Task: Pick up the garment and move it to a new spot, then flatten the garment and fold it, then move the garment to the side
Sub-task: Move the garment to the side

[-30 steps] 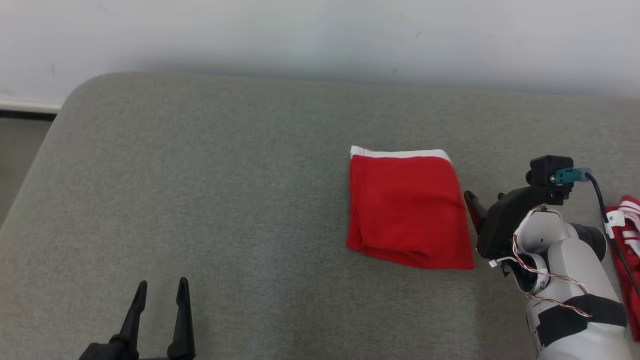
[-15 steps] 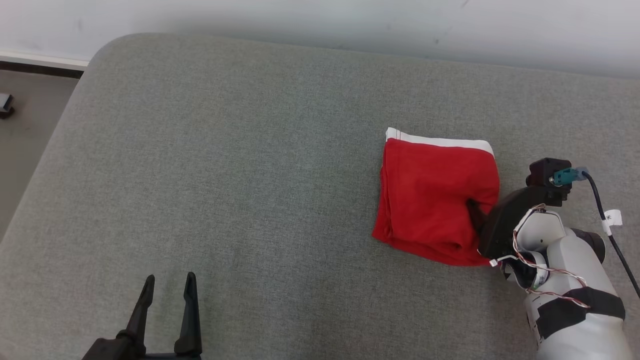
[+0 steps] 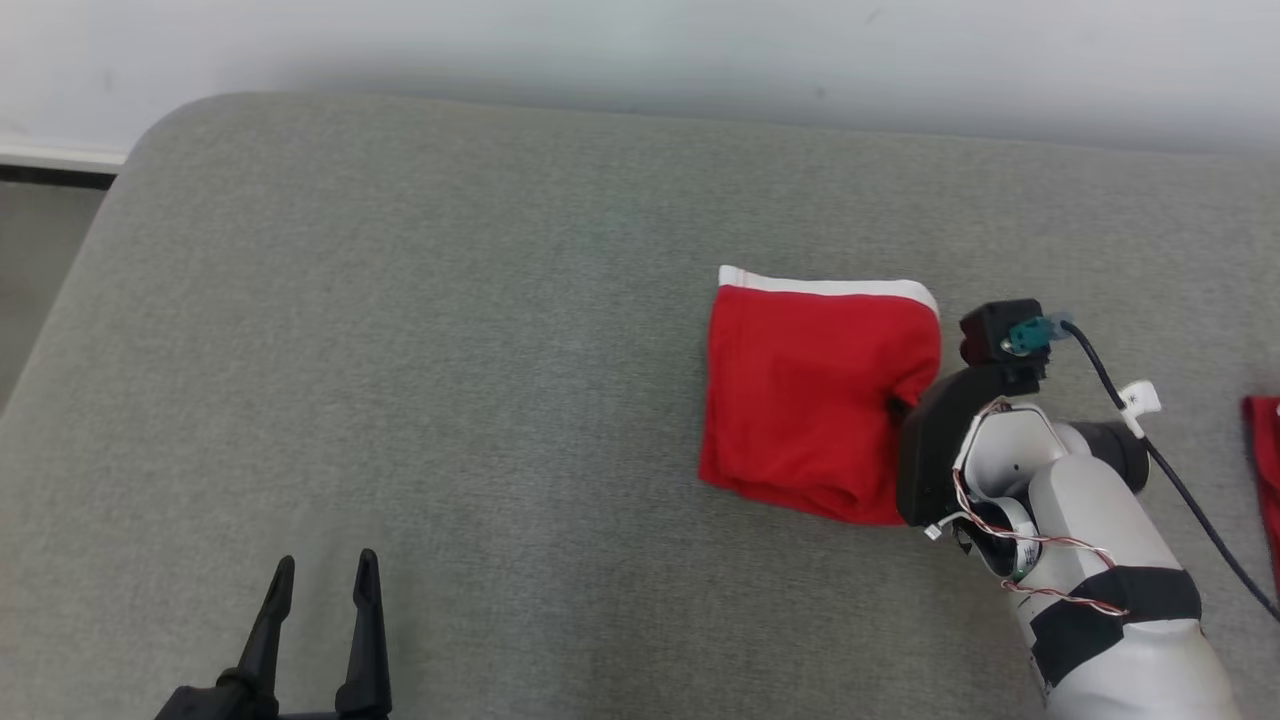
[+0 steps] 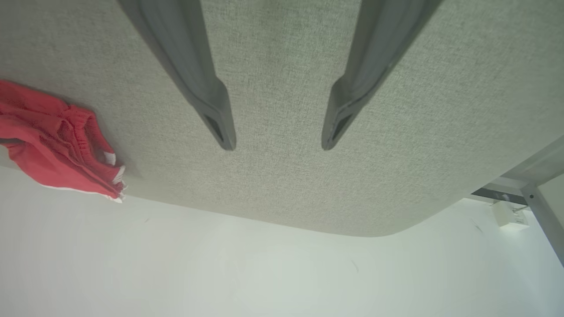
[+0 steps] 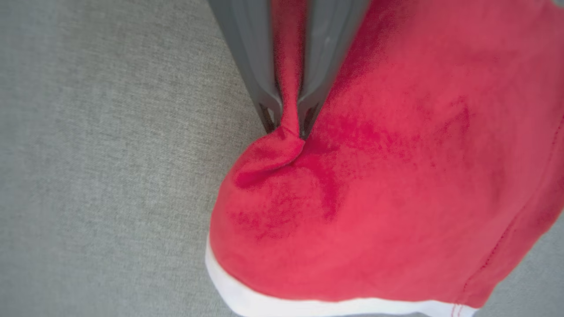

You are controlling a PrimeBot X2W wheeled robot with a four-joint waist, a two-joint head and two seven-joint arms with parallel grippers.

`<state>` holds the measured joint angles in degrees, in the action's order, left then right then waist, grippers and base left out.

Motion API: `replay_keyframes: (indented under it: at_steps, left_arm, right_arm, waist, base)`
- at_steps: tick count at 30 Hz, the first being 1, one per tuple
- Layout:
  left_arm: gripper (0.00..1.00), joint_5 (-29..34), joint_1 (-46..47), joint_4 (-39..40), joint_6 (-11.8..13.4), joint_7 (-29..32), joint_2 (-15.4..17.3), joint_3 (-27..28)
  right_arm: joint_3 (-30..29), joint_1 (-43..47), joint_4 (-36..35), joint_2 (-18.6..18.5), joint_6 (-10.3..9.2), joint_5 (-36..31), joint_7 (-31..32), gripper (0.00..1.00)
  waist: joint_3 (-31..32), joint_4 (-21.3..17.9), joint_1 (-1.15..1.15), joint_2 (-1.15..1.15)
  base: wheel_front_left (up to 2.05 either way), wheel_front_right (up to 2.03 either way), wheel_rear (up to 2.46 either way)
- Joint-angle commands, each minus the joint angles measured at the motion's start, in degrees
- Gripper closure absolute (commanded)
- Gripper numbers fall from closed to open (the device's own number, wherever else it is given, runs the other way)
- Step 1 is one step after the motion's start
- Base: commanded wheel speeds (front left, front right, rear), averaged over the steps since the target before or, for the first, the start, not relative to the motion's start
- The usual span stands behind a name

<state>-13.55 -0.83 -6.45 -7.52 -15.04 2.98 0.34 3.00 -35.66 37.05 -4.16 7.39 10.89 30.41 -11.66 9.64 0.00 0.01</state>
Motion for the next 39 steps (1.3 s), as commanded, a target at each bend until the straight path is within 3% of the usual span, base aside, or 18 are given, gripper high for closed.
replay_keyframes:
  at_steps: [1,11,19,30,39]
  left_arm:
    - [0.0,0.1,-0.3,0.8,0.1,-0.2,0.0,0.1]
    - [0.0,-0.1,0.1,4.2,0.1,-0.1,-0.1,1.4]
    - [0.0,0.0,1.8,5.8,0.1,-0.2,-0.1,0.9]
    - [0.0,1.9,3.5,8.2,0.1,-0.1,0.9,2.0]
    - [0.0,2.4,4.6,10.9,0.1,-0.1,2.8,1.5]
  right_arm:
    - [3.3,-0.1,-2.3,-1.8,0.15,0.9,1.5,1.0]
    - [25.2,-1.6,-22.1,-18.2,0.1,9.6,12.1,1.0]
    - [34.5,-4.4,-31.3,-30.1,0.09,14.0,13.7,1.0]
    - [40.4,-9.6,-33.9,-38.1,0.08,14.1,8.7,1.0]
    - [44.1,-14.0,-28.7,-42.2,0.08,12.5,0.1,1.0]
  waist:
    - [0.9,-2.8,0.0,-0.01]
    - [0.3,-12.6,0.0,-0.01]
    - [-2.3,-19.2,0.0,-0.01]
    - [-6.5,-26.3,0.0,-0.01]
    - [-8.8,-29.4,0.0,-0.01]
  base:
    - [0.0,0.0,0.0]
    - [0.0,0.0,0.0]
    - [0.0,0.0,0.0]
    - [0.0,0.0,0.0]
    - [0.0,0.0,0.0]
